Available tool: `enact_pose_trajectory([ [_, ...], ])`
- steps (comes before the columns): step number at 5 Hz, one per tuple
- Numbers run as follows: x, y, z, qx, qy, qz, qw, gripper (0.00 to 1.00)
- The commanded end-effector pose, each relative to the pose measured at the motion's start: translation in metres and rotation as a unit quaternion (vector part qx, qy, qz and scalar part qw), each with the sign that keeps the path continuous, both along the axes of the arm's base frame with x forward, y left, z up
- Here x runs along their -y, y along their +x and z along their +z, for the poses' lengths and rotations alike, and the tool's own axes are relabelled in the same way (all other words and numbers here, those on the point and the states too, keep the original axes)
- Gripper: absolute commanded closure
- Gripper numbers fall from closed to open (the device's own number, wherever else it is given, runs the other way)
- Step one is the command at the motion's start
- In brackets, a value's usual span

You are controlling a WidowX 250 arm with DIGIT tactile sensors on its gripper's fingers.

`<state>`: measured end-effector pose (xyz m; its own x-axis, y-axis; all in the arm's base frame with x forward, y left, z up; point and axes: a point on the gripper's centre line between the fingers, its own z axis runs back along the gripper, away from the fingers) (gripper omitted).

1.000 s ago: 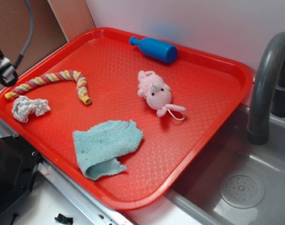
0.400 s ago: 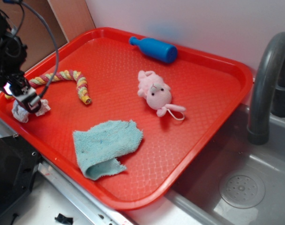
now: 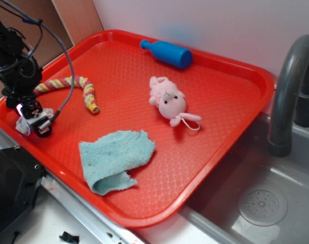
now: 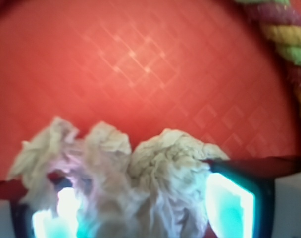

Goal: Grab the white paper.

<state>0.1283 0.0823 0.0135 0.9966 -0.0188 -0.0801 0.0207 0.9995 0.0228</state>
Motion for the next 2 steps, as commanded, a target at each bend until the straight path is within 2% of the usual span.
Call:
enact_pose_trajectory([
  [1, -0.0028, -0.0006, 0.0037, 0.013, 0.011, 0.019, 1.0, 1.0],
  [2, -0.006, -0.0017, 0.0104, -0.003, 0.018, 0.045, 0.999, 1.0],
])
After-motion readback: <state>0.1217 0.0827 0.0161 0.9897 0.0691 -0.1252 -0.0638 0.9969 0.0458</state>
